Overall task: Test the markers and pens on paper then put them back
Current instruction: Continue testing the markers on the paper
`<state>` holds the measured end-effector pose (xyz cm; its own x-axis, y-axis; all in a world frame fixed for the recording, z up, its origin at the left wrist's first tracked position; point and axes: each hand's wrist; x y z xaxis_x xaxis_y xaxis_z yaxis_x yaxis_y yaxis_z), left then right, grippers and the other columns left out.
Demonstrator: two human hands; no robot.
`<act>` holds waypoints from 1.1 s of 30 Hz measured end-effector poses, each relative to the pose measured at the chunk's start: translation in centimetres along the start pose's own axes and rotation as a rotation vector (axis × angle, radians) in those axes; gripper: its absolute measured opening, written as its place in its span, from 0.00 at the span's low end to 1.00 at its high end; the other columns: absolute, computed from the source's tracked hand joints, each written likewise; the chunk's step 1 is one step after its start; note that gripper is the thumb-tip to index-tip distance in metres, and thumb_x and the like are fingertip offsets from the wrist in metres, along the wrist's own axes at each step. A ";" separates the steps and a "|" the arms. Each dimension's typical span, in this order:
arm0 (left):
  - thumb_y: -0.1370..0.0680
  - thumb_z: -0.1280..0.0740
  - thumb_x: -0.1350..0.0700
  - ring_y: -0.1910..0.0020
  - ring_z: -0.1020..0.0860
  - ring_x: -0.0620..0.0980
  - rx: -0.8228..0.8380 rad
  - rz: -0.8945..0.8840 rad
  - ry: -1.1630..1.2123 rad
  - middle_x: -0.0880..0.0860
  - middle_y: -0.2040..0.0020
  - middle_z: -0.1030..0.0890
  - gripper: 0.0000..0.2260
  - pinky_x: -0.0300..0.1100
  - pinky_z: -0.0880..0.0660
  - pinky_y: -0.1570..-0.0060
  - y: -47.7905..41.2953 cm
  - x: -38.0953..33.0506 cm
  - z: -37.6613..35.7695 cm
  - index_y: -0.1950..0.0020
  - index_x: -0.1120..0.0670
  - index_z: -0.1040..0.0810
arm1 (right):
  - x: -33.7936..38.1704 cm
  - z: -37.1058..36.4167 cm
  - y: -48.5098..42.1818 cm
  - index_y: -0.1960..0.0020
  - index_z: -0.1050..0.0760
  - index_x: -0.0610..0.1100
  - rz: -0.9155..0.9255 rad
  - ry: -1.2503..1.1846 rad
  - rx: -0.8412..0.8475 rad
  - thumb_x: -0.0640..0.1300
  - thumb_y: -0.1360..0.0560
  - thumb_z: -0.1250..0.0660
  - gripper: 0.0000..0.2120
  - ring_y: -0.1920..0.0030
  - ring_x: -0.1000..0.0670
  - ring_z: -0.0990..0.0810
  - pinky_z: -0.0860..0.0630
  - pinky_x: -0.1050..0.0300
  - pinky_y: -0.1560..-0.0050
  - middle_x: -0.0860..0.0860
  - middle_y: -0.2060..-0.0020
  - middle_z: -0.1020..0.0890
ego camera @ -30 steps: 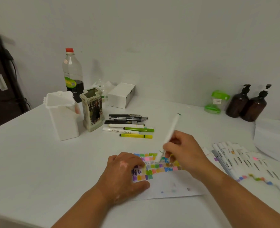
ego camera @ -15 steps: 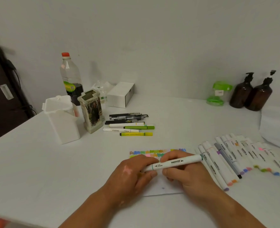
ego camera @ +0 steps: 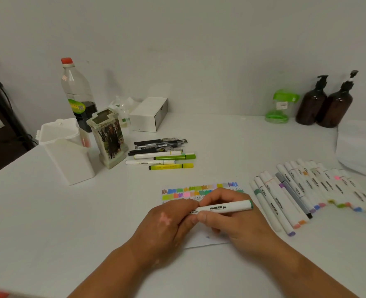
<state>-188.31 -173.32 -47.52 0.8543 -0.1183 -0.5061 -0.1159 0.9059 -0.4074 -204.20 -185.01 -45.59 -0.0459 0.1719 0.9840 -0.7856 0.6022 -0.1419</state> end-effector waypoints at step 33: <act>0.33 0.51 0.20 0.46 0.36 0.43 0.120 0.249 -0.425 0.42 0.46 0.31 0.35 0.40 0.38 0.45 0.2 1.6 -0.5 0.34 0.35 0.27 | -1.4 0.4 -0.6 0.59 0.18 0.51 -0.169 0.186 -0.144 0.53 0.35 0.27 0.07 0.74 0.51 0.22 0.26 0.57 0.71 0.48 0.74 0.19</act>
<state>-187.18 -173.58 -48.80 0.9419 0.2603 -0.2124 -0.3043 0.9289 -0.2109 -203.85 -185.91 -46.84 0.2030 0.1915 0.9603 -0.6760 0.7369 -0.0041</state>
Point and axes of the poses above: each hand's wrist, its own y-axis away from the middle knuckle, its own z-axis out of the back of the hand, x = y × z
